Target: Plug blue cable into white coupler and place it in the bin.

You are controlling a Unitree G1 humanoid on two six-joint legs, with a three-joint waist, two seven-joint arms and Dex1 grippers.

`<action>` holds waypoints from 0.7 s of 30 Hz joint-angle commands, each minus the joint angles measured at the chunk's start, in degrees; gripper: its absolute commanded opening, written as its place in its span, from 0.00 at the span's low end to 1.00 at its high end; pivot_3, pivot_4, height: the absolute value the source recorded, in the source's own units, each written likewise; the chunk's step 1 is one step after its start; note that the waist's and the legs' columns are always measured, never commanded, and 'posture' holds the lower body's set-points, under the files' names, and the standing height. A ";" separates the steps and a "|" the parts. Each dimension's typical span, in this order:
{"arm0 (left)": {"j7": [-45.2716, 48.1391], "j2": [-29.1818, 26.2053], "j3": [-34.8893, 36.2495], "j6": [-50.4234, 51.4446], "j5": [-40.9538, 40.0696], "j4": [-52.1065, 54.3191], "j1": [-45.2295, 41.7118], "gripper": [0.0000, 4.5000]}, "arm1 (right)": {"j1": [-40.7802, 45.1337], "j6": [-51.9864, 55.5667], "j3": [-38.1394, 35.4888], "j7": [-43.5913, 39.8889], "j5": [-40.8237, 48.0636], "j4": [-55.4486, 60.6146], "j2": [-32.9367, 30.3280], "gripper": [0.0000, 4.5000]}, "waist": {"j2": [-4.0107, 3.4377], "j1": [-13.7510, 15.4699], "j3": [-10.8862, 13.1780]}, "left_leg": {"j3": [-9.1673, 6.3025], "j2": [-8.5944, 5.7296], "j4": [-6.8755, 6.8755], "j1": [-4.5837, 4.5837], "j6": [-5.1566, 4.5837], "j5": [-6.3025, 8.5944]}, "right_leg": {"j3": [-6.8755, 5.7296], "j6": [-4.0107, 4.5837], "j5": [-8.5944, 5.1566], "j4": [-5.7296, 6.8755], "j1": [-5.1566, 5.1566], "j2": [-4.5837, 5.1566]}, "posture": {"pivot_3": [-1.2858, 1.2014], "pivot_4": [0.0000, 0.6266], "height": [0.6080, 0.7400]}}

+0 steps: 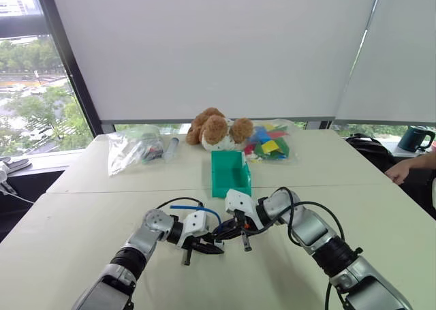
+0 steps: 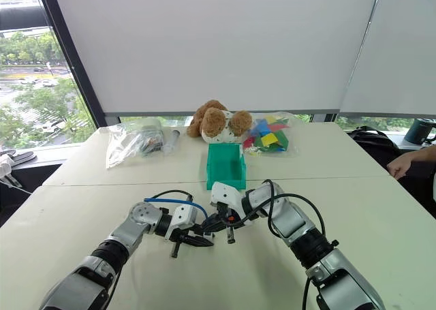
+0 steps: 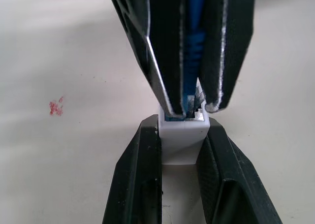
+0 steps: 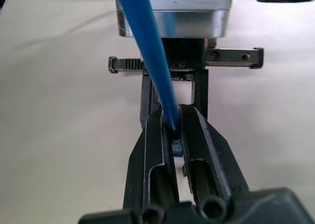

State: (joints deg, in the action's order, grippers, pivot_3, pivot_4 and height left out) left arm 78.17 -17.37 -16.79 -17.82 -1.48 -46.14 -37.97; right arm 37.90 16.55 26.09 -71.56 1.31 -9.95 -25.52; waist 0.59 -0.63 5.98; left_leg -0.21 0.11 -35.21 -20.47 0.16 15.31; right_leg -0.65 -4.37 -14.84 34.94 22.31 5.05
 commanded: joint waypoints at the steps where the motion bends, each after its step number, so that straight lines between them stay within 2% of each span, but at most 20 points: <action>1: 0.62 -0.28 0.61 0.98 -1.21 3.91 0.46 0.40 | -6.39 7.68 4.97 0.13 -3.18 -2.52 -1.59 0.00 | 0.01 0.09 0.22 | 0.00 0.00 0.00 -0.01 0.06 0.03 | -0.01 -0.01 -0.01 0.00 0.00 0.00 | 0.52 0.24 1.00; 4: -0.29 -1.62 1.58 1.83 -1.67 6.45 1.73 0.73 | -6.52 10.45 2.17 1.06 -1.30 2.76 -2.63 0.00 | -0.01 0.02 0.64 | 0.00 0.01 0.01 -0.12 0.10 0.06 | -0.04 -0.06 -0.03 0.01 0.11 0.00 | 0.52 0.24 1.00; 6: -0.81 -2.51 2.10 2.54 -2.03 8.21 2.56 0.97 | -6.84 12.85 0.60 1.66 0.17 5.65 -2.76 0.00 | -0.04 -0.01 0.67 | -0.01 0.02 0.02 -0.58 -0.03 -0.02 | -0.09 -0.08 -0.04 0.02 0.42 0.00 | 0.52 0.24 1.00; 8: -1.19 -4.03 3.35 4.78 -3.46 10.72 3.50 0.99 | -6.67 17.50 -2.62 2.75 3.44 9.46 -2.40 0.00 | -0.07 -0.03 0.74 | 0.00 0.00 -0.09 -1.35 -0.03 -0.05 | -0.11 -0.09 0.03 0.18 1.08 0.00 | 0.52 0.24 1.00; 14: -4.68 -10.58 10.56 14.48 -9.28 21.99 8.12 0.99 | 1.06 30.72 -14.40 6.81 12.92 16.28 -2.61 0.00 | -0.42 -0.14 1.93 | 0.00 0.00 -0.16 -2.52 0.07 -0.11 | -0.13 -0.19 0.19 0.33 2.29 0.01 | 0.52 0.24 1.00; 17: -7.67 -12.26 13.14 18.80 -11.06 26.70 10.43 0.99 | 8.22 32.72 -17.62 8.63 14.52 11.82 -2.89 0.00 | -0.73 -0.06 2.89 | -0.01 -0.06 -0.64 -3.12 0.15 -0.15 | -0.14 -0.24 0.25 0.61 2.79 0.06 | 0.52 0.24 1.00; 21: -10.83 -12.86 15.48 23.54 -13.33 31.15 12.46 0.99 | 17.81 31.08 -19.97 11.52 14.22 -0.17 -1.68 0.00 | -0.62 -0.10 3.20 | -0.01 -0.22 -0.76 -3.15 0.15 -0.15 | -0.15 -0.35 0.32 0.60 2.73 0.17 | 0.52 0.24 1.00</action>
State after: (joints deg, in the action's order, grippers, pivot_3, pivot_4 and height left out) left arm 68.60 -29.57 -3.27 3.88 -12.90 -17.95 -25.82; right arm 53.33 48.85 8.09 -61.40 14.91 -6.59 -27.76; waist -0.03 -0.73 9.19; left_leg -0.21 -0.15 -36.00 -23.62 0.31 15.16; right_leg -0.81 -4.75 -14.50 35.53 25.00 5.24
